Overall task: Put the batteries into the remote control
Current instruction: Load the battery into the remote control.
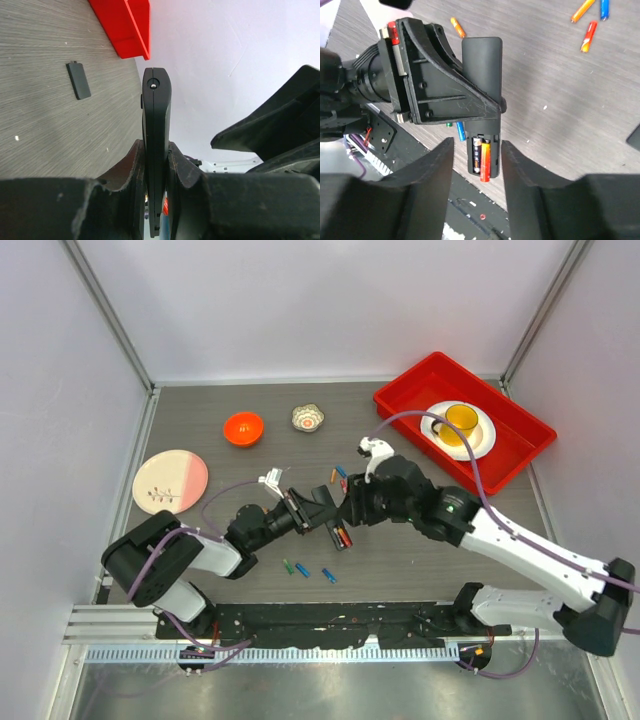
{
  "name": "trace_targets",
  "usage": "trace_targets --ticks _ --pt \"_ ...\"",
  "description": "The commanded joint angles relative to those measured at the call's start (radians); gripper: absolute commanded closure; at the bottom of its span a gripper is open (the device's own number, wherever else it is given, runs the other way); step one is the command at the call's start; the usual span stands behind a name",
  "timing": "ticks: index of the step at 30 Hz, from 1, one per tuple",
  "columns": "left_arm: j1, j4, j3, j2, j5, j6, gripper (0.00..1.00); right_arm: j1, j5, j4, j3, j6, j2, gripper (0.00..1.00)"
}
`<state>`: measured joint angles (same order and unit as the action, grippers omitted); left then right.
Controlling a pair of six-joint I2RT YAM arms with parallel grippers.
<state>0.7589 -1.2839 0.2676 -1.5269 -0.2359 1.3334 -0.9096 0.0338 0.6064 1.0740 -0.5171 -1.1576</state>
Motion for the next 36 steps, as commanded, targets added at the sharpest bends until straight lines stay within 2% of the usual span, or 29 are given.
trace_targets --ticks 1,3,7,9,11,14,22,28,36 --pt "0.000 -0.262 0.059 0.002 -0.061 0.052 1.00 0.008 0.054 -0.212 -0.144 0.055 0.197 0.45" --pt "-0.004 -0.262 0.074 -0.007 -0.094 0.092 1.00 0.011 0.019 -0.264 -0.213 0.064 0.235 0.34" --pt "-0.009 -0.262 0.091 -0.027 -0.138 0.136 1.00 0.012 -0.055 -0.324 -0.292 0.088 0.344 0.30" --pt "-0.012 -0.262 0.097 -0.035 -0.149 0.159 1.00 0.012 -0.057 -0.358 -0.359 0.080 0.406 0.29" --pt "-0.013 -0.262 0.105 -0.045 -0.172 0.170 1.00 0.012 -0.061 -0.411 -0.430 0.063 0.499 0.22" --pt "-0.018 -0.262 0.123 -0.056 -0.194 0.185 1.00 0.014 -0.080 -0.448 -0.500 0.054 0.593 0.21" --pt "-0.023 -0.262 0.196 -0.095 -0.252 0.222 1.00 0.014 -0.152 -0.468 -0.598 0.043 0.676 0.20" --pt "-0.023 -0.262 0.202 -0.085 -0.263 0.224 1.00 0.014 -0.156 -0.467 -0.617 0.049 0.648 0.21" --pt "-0.023 -0.262 0.183 -0.070 -0.266 0.219 1.00 0.014 -0.138 -0.504 -0.626 0.042 0.633 0.27"
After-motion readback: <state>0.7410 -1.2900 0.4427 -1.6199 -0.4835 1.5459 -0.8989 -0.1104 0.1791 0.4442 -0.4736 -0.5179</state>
